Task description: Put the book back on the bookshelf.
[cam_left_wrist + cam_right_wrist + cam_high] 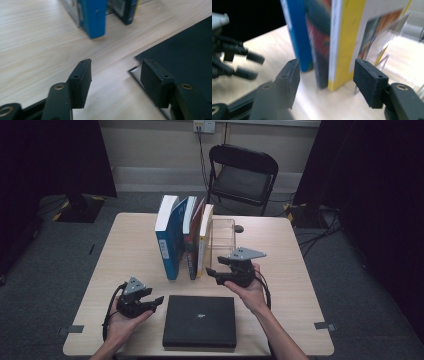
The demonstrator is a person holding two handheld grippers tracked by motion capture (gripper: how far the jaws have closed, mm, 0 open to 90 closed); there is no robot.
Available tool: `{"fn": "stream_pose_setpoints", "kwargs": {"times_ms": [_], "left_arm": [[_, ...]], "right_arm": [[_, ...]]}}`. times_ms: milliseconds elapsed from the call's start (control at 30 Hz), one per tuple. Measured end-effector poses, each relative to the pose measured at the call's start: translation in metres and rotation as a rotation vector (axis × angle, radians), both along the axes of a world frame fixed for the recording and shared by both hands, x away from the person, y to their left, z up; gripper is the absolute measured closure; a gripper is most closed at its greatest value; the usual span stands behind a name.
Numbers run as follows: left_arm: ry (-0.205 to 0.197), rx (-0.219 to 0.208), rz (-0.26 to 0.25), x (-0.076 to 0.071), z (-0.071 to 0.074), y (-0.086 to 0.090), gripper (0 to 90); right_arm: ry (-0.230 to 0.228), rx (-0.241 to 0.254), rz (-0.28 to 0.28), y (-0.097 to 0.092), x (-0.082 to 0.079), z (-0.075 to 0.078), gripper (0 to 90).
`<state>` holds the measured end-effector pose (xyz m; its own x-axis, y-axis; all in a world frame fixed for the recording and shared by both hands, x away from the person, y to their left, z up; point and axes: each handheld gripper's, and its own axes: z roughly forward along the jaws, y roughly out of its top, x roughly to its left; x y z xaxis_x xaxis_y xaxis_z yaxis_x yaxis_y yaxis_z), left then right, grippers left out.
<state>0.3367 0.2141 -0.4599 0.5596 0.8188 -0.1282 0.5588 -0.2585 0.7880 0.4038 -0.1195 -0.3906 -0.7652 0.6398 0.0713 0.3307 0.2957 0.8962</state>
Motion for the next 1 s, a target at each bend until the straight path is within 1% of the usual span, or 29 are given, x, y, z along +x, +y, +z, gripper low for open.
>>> {"fn": "stream_pose_setpoints", "kwargs": {"times_ms": [67,133,200,300,333,367,400,433,500,567,600,667,733,800,933,1000], "left_arm": [[0.003,-0.009,-0.026,-0.006,0.004,-0.005,42.7],[0.001,-0.01,-0.047,-0.012,0.005,-0.011,43.1],[0.02,-0.037,-0.062,-0.013,0.005,-0.015,42.0],[0.037,-0.034,-0.069,-0.014,0.001,-0.02,39.5],[0.051,-0.038,-0.069,-0.013,-0.001,-0.021,39.5],[0.051,-0.038,-0.069,-0.013,-0.001,-0.021,39.0],[0.059,-0.034,-0.072,-0.012,-0.004,-0.024,38.3],[0.067,-0.032,-0.075,-0.012,-0.004,-0.024,38.2],[0.083,-0.037,-0.085,-0.012,-0.006,-0.027,38.3],[0.087,-0.028,-0.107,-0.013,-0.008,-0.031,39.8],[0.087,-0.035,-0.119,-0.013,-0.008,-0.032,41.3],[0.087,-0.036,-0.128,-0.014,-0.008,-0.034,43.7],[0.088,-0.041,-0.127,-0.014,-0.009,-0.036,43.6],[0.088,-0.037,-0.127,-0.014,-0.009,-0.037,41.4],[0.093,-0.039,-0.125,-0.014,-0.009,-0.037,40.3],[0.122,-0.054,-0.108,-0.012,-0.01,-0.036,38.1]], "right_arm": [[0.013,-0.004,0.012,-0.002,-0.006,-0.007,38.3],[0.035,-0.008,0.025,-0.005,-0.014,-0.018,37.7],[0.064,-0.021,0.035,-0.007,-0.021,-0.031,36.5],[0.101,-0.041,0.037,-0.008,-0.027,-0.05,33.0],[0.109,-0.044,0.037,-0.008,-0.027,-0.053,32.0],[0.109,-0.044,0.037,-0.008,-0.027,-0.053,32.0],[0.128,-0.043,0.042,-0.007,-0.029,-0.063,29.6],[0.134,-0.045,0.045,-0.006,-0.03,-0.066,28.7],[0.145,-0.045,0.052,-0.005,-0.031,-0.071,27.2],[0.155,-0.047,0.059,-0.004,-0.031,-0.075,27.1],[0.156,-0.054,0.058,-0.004,-0.031,-0.077,27.0],[0.173,-0.064,0.069,-0.003,-0.031,-0.081,26.8],[0.181,-0.082,0.076,-0.001,-0.032,-0.085,26.7],[0.196,-0.072,0.087,0.0,-0.033,-0.088,26.5],[0.21,-0.068,0.103,0.0,-0.033,-0.088,26.4],[0.201,-0.076,0.106,0.0,-0.034,-0.088,26.1]]}}
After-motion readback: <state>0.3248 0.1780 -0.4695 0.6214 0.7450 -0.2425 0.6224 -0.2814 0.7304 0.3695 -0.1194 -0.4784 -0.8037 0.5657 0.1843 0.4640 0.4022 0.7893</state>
